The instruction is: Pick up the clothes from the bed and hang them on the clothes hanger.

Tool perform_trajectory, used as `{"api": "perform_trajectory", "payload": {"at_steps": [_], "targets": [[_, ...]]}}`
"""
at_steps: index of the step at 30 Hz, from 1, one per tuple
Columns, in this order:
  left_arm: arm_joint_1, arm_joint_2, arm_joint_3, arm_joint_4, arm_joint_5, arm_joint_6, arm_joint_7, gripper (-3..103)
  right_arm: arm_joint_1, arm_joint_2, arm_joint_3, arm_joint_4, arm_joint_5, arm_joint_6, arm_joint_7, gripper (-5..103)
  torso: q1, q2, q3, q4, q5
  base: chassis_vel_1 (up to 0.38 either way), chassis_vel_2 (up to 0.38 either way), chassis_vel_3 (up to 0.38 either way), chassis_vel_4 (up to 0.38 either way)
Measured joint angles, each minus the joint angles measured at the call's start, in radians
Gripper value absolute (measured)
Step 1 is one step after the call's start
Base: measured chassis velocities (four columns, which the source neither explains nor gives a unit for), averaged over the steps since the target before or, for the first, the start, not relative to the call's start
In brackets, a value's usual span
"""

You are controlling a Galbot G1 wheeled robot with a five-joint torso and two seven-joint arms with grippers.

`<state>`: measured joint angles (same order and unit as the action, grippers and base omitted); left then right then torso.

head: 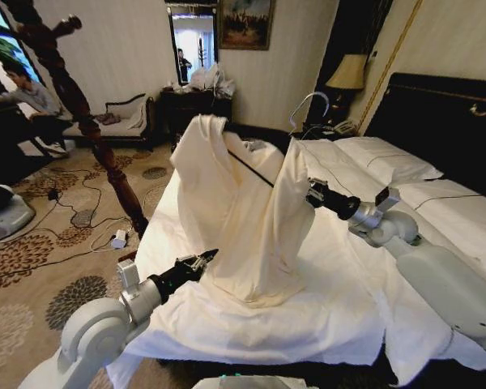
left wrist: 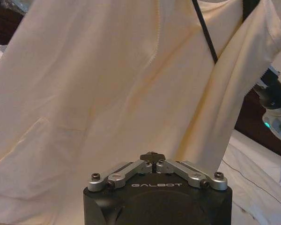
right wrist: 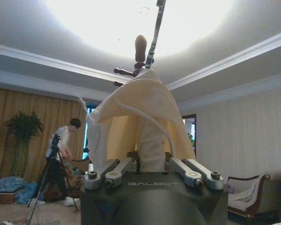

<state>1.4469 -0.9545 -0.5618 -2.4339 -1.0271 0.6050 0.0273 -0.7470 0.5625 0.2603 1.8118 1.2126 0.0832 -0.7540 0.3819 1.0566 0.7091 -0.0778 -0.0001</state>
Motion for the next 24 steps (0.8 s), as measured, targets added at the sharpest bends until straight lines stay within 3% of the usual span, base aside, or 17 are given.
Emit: {"api": "perform_trajectory", "payload": {"at_steps": [4,7,11,15,16,20,24], "targets": [[-0.002,-0.002,0.002,-0.013,0.001,0.001,-0.001,-1,-0.010,0.000,0.003,0.000,-0.001,0.006,-0.006,19,0.000,0.000,0.000,0.0000,0.0002,0.000,0.000,0.000,0.000],[-0.020,-0.013,-0.030,-0.049,-0.028,0.002,-0.010,15,-0.013,0.001,0.011,-0.001,-0.004,0.012,-0.009,19,0.000,0.000,0.000,0.0000,0.0001,0.000,0.000,0.000,0.000],[-0.050,-0.029,-0.079,-0.065,-0.098,-0.004,-0.033,26,-0.015,-0.003,0.015,-0.002,-0.036,0.019,-0.010,19,0.000,0.000,0.000,0.0002,0.0001,0.000,0.000,0.000,0.000],[-0.149,-0.019,-0.135,-0.068,-0.173,-0.043,-0.122,42,-0.037,-0.007,0.000,0.024,-0.158,0.018,-0.001,19,0.000,0.000,0.000,-0.0002,-0.0001,0.000,0.000,0.000,0.000],[-0.149,-0.019,-0.135,-0.068,-0.173,-0.043,-0.122,42,-0.037,-0.007,0.000,0.024,-0.158,0.018,-0.001,19,0.000,0.000,0.000,-0.0002,-0.0001,0.000,0.000,0.000,0.000],[-0.205,-0.016,-0.144,-0.068,-0.218,-0.051,-0.204,58,-0.063,0.028,-0.042,0.049,-0.224,0.009,0.006,19,0.000,0.000,0.000,0.0000,0.0001,0.000,0.000,0.000,0.000],[-0.208,-0.023,-0.144,-0.068,-0.210,-0.051,-0.213,75,-0.072,0.043,-0.061,0.050,-0.251,0.007,0.004,19,0.000,0.000,0.000,0.0003,0.0001,0.000,0.000,0.000,0.000]]}}
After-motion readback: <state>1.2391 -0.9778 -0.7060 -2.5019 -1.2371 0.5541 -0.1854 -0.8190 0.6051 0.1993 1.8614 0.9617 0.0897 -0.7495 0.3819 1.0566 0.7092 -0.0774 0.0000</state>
